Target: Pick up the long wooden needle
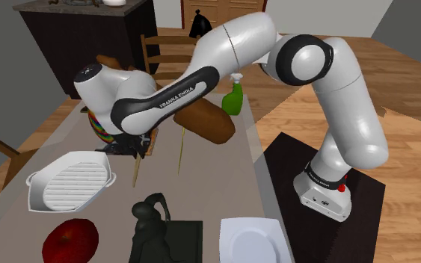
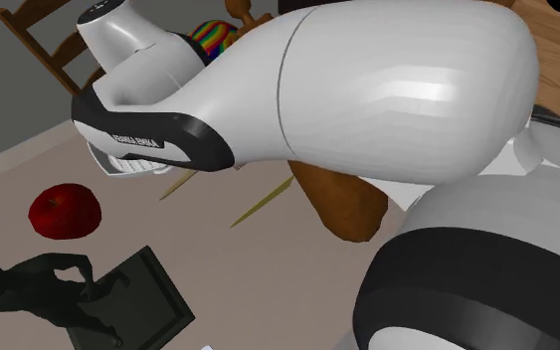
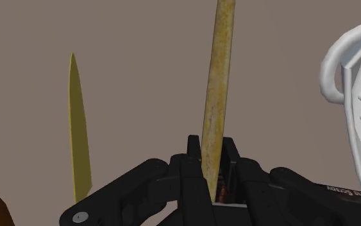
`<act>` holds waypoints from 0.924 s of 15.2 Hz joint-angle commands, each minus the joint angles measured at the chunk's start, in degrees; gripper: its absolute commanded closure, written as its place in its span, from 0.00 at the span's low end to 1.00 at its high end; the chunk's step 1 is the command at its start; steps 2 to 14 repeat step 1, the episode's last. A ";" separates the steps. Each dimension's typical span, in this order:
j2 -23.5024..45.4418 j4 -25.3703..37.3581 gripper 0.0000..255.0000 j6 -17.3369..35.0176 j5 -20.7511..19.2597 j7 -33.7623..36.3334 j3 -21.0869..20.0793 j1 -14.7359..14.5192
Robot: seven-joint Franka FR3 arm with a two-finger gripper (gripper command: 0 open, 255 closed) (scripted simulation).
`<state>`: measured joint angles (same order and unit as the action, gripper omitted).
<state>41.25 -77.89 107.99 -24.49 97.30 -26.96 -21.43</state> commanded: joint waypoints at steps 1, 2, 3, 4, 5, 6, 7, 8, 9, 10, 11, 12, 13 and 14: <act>-0.12 0.39 1.00 -0.50 0.10 -0.13 -0.06 -0.03; -0.12 0.39 1.00 -0.50 0.10 -0.13 -0.06 -0.03; -0.12 0.39 1.00 -0.50 0.10 -0.13 -0.06 -0.03; -0.12 0.39 1.00 -0.50 0.10 -0.13 -0.06 -0.03; -0.12 0.39 1.00 -0.50 0.10 -0.13 -0.06 -0.03; -0.12 0.39 1.00 -0.50 0.10 -0.13 -0.06 -0.03; -0.12 0.39 1.00 -0.50 0.10 -0.13 -0.06 -0.03; -0.12 0.39 1.00 -0.50 0.10 -0.13 -0.06 -0.03; -0.12 0.39 1.00 -0.50 0.10 -0.13 -0.06 -0.03; -0.12 0.39 1.00 -0.50 0.10 -0.13 -0.06 -0.03; -0.12 0.39 1.00 -0.50 0.10 -0.13 -0.06 -0.03; -0.12 0.39 1.00 -0.50 0.10 -0.13 -0.06 -0.03; -0.12 0.39 1.00 -0.50 0.10 -0.13 -0.06 -0.03; -0.12 0.39 1.00 -0.50 0.10 -0.13 -0.06 -0.03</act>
